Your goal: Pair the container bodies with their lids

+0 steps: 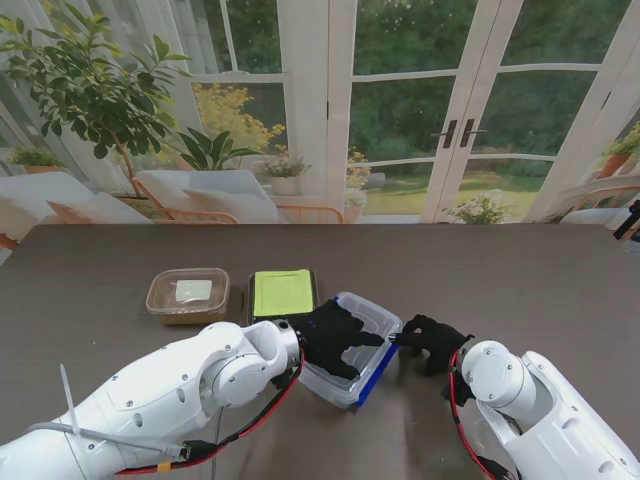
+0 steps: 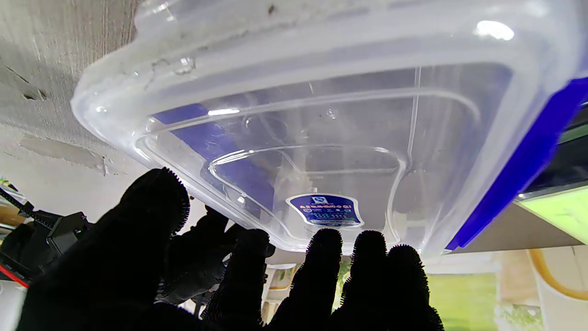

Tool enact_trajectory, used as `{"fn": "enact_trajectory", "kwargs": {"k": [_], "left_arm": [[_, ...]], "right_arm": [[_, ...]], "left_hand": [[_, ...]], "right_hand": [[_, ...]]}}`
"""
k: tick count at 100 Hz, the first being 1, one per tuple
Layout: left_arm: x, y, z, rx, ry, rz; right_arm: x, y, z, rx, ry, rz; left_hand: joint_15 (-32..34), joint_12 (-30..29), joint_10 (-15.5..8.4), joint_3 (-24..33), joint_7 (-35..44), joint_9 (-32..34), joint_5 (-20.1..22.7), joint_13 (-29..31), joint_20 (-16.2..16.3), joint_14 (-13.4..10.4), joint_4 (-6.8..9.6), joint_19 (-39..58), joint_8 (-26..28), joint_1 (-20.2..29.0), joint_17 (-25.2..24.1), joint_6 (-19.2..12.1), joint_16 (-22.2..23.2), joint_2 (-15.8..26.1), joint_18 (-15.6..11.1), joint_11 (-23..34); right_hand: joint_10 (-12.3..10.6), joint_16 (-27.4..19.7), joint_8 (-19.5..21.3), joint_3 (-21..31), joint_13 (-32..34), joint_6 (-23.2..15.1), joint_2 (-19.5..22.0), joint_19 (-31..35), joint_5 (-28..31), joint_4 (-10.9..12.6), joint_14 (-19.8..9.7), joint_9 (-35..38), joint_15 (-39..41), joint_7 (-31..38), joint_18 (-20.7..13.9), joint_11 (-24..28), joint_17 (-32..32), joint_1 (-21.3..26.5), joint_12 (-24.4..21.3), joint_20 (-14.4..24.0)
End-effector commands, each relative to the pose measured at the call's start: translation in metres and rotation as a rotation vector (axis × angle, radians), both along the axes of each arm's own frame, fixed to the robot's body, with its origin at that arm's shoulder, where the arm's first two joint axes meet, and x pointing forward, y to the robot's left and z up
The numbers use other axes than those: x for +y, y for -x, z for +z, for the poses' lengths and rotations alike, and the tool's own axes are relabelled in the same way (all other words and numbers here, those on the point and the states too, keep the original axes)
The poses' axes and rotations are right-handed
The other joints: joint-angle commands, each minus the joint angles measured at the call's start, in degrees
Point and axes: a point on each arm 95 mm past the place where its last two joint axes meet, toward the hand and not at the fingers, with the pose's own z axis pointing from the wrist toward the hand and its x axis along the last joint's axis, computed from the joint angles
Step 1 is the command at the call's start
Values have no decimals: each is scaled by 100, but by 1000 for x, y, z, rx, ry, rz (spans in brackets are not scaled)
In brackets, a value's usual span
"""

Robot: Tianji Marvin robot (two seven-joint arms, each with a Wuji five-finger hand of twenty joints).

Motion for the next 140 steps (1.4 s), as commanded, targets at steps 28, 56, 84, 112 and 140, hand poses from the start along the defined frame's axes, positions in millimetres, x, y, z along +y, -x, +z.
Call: {"fn": "enact_trajectory", "kwargs": {"k": [28,56,84,112,140], "left_arm": [[-7,7,-8,-1,-98,1],[-2,7,-10,25,-108,9],[3,7,-12,31,-106,28],[5,6,-14,33,-97,30],[6,6,-15,34,-95,35]], "right_arm": [[-4,0,-11,70,2,18],[-5,-6,-14,121,-7,43],[-2,-6,-14,149,-19,64],[3,-6,-13,163,-28,76],[7,-6,-12,178,-47,79]], "left_hand": [[-222,-58,-92,-232,110,-84,383,-206,108,-21,-57,-378,185,102,-168,-13,-88,294,-132,0],[-224,-51,-59,-303,130,-80,438,-193,195,-17,-36,-460,227,110,-152,339,-64,340,-142,-1],[-210,-48,-31,-302,124,-63,490,-189,276,4,-27,-472,239,119,-153,457,-51,334,-132,-4],[-204,-43,-35,-309,107,-45,486,-185,319,10,-27,-481,241,119,-146,451,-50,343,-131,-2],[-196,-28,-18,-311,110,-41,512,-188,342,12,-28,-480,246,118,-144,458,-46,343,-133,5]], "right_hand": [[187,-183,-96,-214,-449,-231,211,-61,-112,65,142,-357,-366,-22,-119,-284,-133,-415,-116,190],[198,-174,-150,-335,-616,-407,379,-120,-41,46,122,-578,-378,-131,-185,-336,-283,-744,-113,231],[270,-153,-66,-357,-646,-635,540,-127,1703,46,82,-588,-306,-267,-244,-326,-293,-904,-83,323],[261,-115,-87,-403,-640,-728,647,-124,1397,55,75,-602,-202,-575,-254,-350,-300,-890,-84,326],[300,-69,16,-480,-565,-907,681,-96,2319,67,87,-471,-66,-393,-233,-324,-250,-763,-69,329]]}}
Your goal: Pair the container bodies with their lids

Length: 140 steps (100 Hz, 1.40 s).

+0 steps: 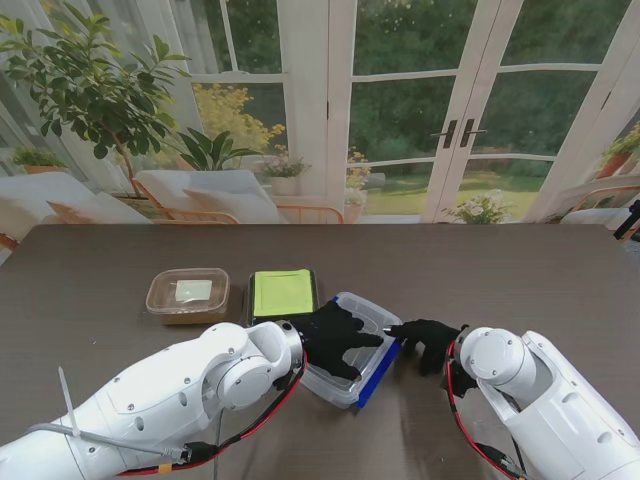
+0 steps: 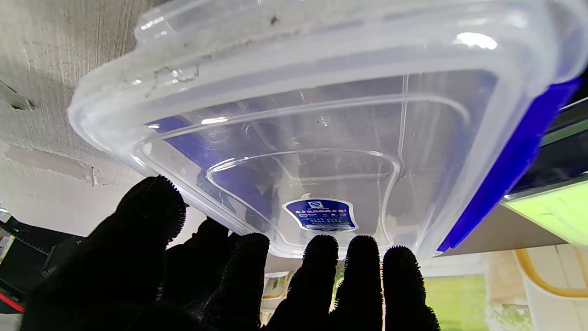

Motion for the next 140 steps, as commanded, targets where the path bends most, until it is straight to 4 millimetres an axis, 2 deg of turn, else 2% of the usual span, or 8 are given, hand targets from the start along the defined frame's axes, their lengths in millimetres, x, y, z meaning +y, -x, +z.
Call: {"fn": "enact_trajectory", "kwargs": {"k": [1,15,25,61,76,95,114,140], "left_arm": [[9,3,-16,42,-46,15],[10,3,-17,43,-46,18],[10,3,-18,44,-46,19],[11,4,-19,49,-51,23],[12,5,-21,50,-56,28],[15,5,-24,53,-67,37],[17,4,-27,58,-71,42],[18,4,-31,73,-65,46]], "right_arm": [[4,11,-16,57,-7,10],[6,11,-16,56,-27,-10],[6,11,-16,48,-45,-31],[12,15,-4,30,-114,-72],[17,18,2,28,-123,-64],[21,21,10,-3,-111,-52],[27,22,19,-22,-80,-9],[39,18,24,-28,-65,7]], "left_hand": [[-29,74,-28,-94,457,91,412,-84,108,30,9,-183,229,84,-144,246,45,97,-112,276],[-26,78,-35,-99,456,96,411,-78,110,26,9,-190,230,78,-143,254,45,98,-108,277],[-28,79,-36,-100,452,93,406,-78,113,27,9,-193,230,75,-143,248,44,102,-109,274],[-32,80,-30,-108,451,91,431,-83,119,40,12,-198,230,74,-142,334,44,116,-109,271],[-30,81,-26,-113,456,89,447,-86,122,32,14,-199,232,67,-141,468,46,154,-109,271],[-24,80,-12,-158,481,78,563,-93,119,24,21,-209,238,84,-141,796,49,212,-112,265],[-20,80,-12,-190,506,71,655,-111,119,16,27,-214,250,103,-141,856,52,244,-117,262],[-9,81,-6,-247,584,44,782,-139,108,-13,35,-237,292,126,-140,832,61,285,-135,253]], "right_hand": [[584,-145,161,-184,-200,-325,133,28,660,67,104,-82,-201,276,-136,-629,-246,-92,-383,188],[600,-135,249,-180,-141,-329,75,68,1251,67,123,27,-157,468,-129,-607,-214,39,-381,194],[617,-137,386,-179,-122,-284,18,93,1383,64,133,81,-131,682,-115,-578,-210,163,-378,185],[688,-165,777,473,122,-124,-333,169,2011,-49,201,579,-73,1440,6,-519,-102,505,-412,136],[709,-146,753,690,318,-240,-421,224,2055,-70,236,899,-15,1392,67,-370,43,550,-297,122],[716,-94,738,864,747,-287,-540,359,2113,-79,288,1465,121,1365,196,-161,354,606,-115,121],[688,34,715,894,1266,-328,-553,568,2071,-76,265,2022,408,1308,303,-2,754,583,83,134],[663,105,695,991,1638,-128,-523,741,2060,-60,280,2437,503,1270,383,-96,1021,573,236,102]]}}
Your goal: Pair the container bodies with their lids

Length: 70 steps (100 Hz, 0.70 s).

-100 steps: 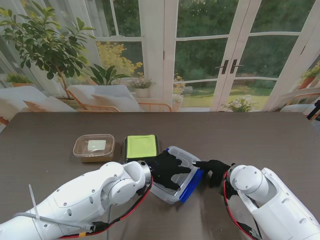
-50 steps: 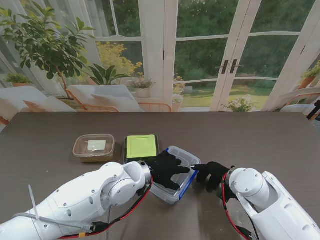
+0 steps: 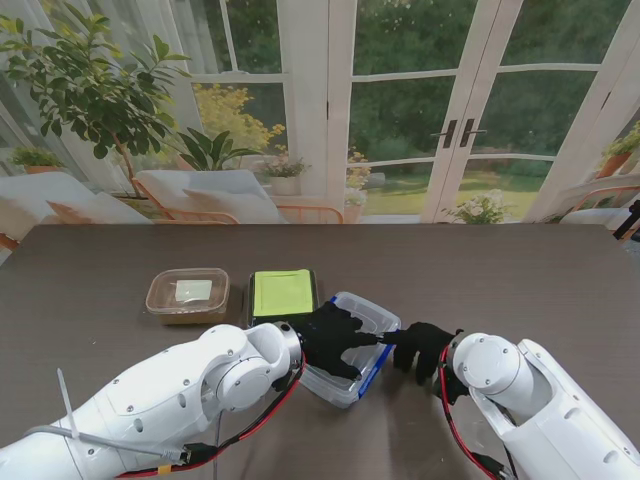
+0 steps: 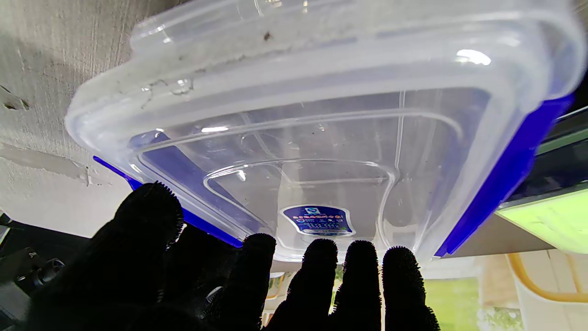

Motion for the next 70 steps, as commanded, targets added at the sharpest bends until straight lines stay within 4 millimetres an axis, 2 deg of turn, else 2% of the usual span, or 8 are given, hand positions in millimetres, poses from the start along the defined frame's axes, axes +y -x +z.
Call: {"fn": "enact_trajectory", "kwargs": {"k": [1,45,56,70], "left_arm": [[15,4,-28,68,-67,29],[19,4,-29,76,-65,40],[21,5,-26,65,-50,47],[21,5,-18,35,-14,53]], "right_arm": [[19,-1,10,-13,-32,38],[20,-2,11,-8,-34,25],[15,-1,16,-23,-19,15],[6,3,28,-64,23,4]], "left_hand": [[30,119,19,-46,588,178,710,-48,45,-9,69,-174,275,152,-140,494,38,55,-133,368],[70,122,14,-128,605,175,747,-57,29,-6,85,-241,293,191,-136,465,67,108,-152,369],[77,126,25,-131,546,211,624,-28,57,25,89,-217,271,196,-137,460,68,121,-134,373],[83,127,22,-136,458,253,397,10,93,64,93,-166,238,179,-133,269,66,147,-113,378]], "right_hand": [[-49,97,43,175,200,-920,-152,327,-208,-59,9,138,67,8,238,30,1024,-36,130,-8],[-17,136,26,241,179,-853,-113,368,-259,-67,22,89,63,-31,243,-43,989,-66,208,-44],[-22,137,19,222,157,-879,-110,371,-355,-70,26,30,53,-60,251,-69,980,-85,209,-50],[-21,139,25,171,145,-902,-118,372,-383,-66,23,-34,45,-54,246,-107,975,-98,202,-57]]}}
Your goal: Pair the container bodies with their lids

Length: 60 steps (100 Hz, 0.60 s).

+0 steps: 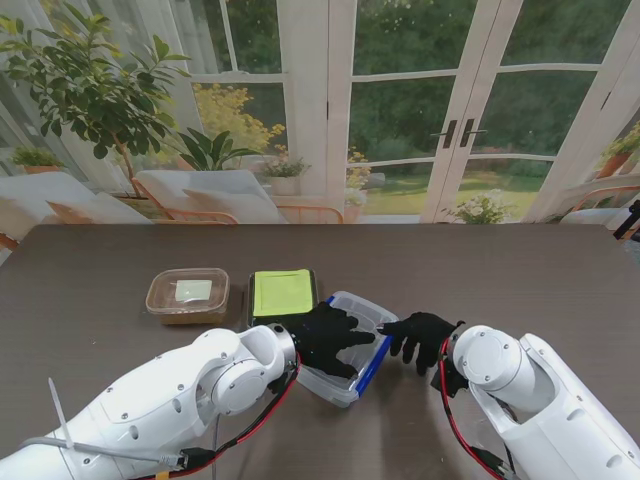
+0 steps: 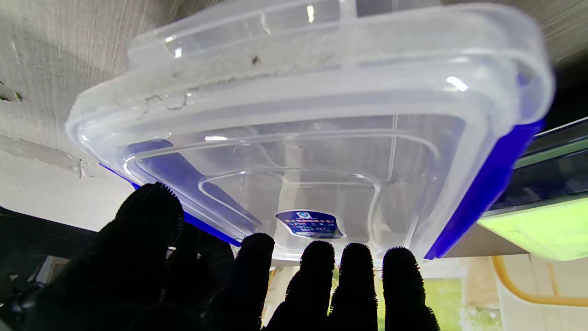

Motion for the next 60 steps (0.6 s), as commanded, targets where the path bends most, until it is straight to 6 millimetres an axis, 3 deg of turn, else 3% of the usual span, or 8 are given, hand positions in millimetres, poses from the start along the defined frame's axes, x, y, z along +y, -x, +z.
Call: {"fn": "enact_trajectory", "kwargs": {"k": [1,17,41,60], "left_arm": [[12,3,-15,29,-37,19],[13,3,-2,-14,32,43],[21,4,15,-57,74,78],[35,7,18,-51,52,128]], "right_arm": [[3,3,5,-9,2,13],[-2,4,15,-87,54,13],[1,6,20,-183,113,40],[3,7,16,-188,144,46]], "left_hand": [[94,152,126,-29,493,381,391,56,89,144,93,-87,231,118,-133,266,90,97,-103,388],[89,153,141,-66,453,460,230,116,115,206,100,-18,214,119,-130,119,77,156,-63,402],[86,152,145,-158,490,580,285,222,138,266,113,104,219,121,-119,160,60,255,-13,419],[390,257,236,-386,494,805,346,484,283,363,155,804,211,197,13,547,222,401,96,539]], "right_hand": [[-50,71,25,26,145,-196,-119,286,-133,-64,23,-76,45,22,196,-56,974,-93,74,-58],[-62,73,9,-12,117,-206,-141,284,-307,-45,-5,-142,35,-42,179,-60,973,-82,80,-67],[-134,63,-46,-19,-34,-177,-161,254,-885,-11,-77,-346,-22,-259,76,-37,888,-87,96,-81],[-133,64,-40,-38,19,-160,-137,269,-804,-3,-89,-323,-3,-249,93,-32,939,-124,78,-82]]}}
